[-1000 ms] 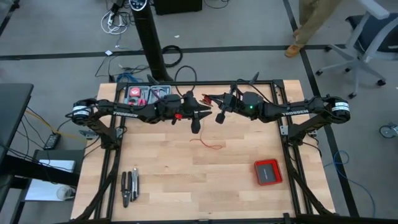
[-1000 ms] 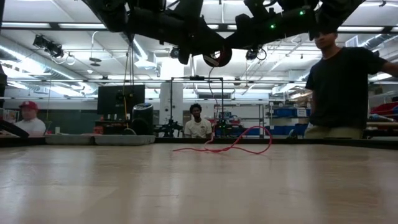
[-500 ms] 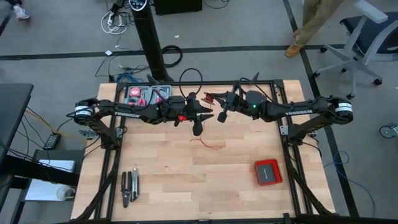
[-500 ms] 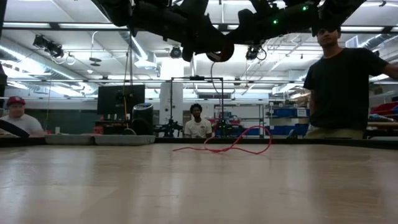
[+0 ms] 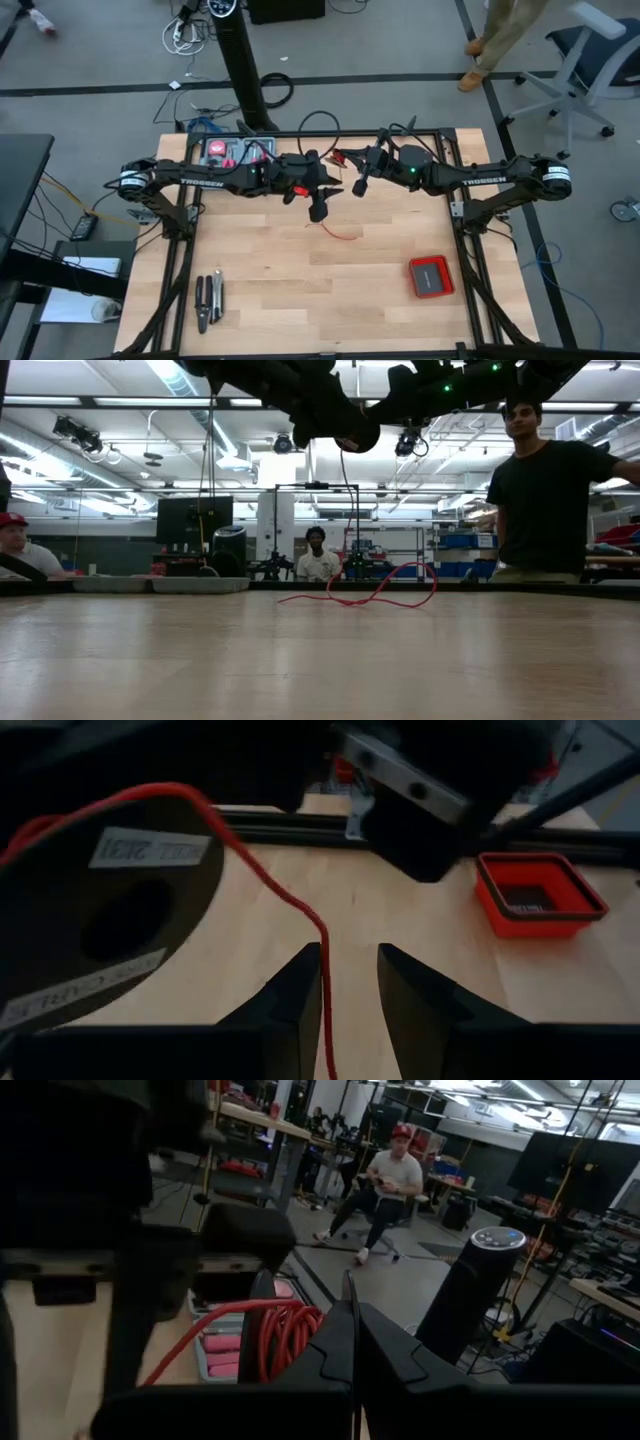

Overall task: Coil cords
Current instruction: Coil the red wire onto the spool

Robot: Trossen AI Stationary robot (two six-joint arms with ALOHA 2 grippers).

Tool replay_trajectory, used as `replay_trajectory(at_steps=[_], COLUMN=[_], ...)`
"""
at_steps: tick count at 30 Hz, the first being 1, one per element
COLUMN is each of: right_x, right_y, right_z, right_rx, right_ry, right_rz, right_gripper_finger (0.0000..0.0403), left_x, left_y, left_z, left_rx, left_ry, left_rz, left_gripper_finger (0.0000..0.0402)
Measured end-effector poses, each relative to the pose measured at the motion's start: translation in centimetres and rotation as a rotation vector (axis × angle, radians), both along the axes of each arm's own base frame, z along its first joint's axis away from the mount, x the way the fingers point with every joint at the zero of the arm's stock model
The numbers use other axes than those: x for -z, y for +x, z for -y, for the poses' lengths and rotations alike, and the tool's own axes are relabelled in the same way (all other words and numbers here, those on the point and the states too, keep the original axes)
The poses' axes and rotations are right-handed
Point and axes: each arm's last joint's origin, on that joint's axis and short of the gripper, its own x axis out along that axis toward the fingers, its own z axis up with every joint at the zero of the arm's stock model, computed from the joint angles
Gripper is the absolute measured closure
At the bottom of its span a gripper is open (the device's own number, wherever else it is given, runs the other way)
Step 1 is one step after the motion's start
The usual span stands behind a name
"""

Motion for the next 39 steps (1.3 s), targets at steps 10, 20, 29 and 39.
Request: replay_trajectory(at_steps=[10, 20, 29, 39], right_x=[0.2, 0.4, 4.1, 5.1], right_y=[0.0, -0.2, -3.3, -4.6], right_z=[0.0, 0.2, 0.2, -0.1], right_rx=[-0.049, -0.066, -0.035, -0.077], right_ry=[0.006, 0.003, -0.007, -0.009], right_rz=[-0.025, -0.004, 0.308, 0.373], right_gripper_finger=[0.0401, 0.0402, 0.0402, 0.0402], left_x=[-0.3, -0.8, -1.7, -4.0], left_y=[-0.2, -1.0, -0.5, -0.1], left_z=[0.0, 0.0, 1.3, 1.4], left_rx=[0.006, -0.011, 0.002, 0.003], left_ry=[0.019, 0.052, 0.057, 0.081], left_rz=[-0.047, -0.079, 0.017, 0.120], left_gripper_finger=[0.0298, 0.0298, 0.0298, 0.0298])
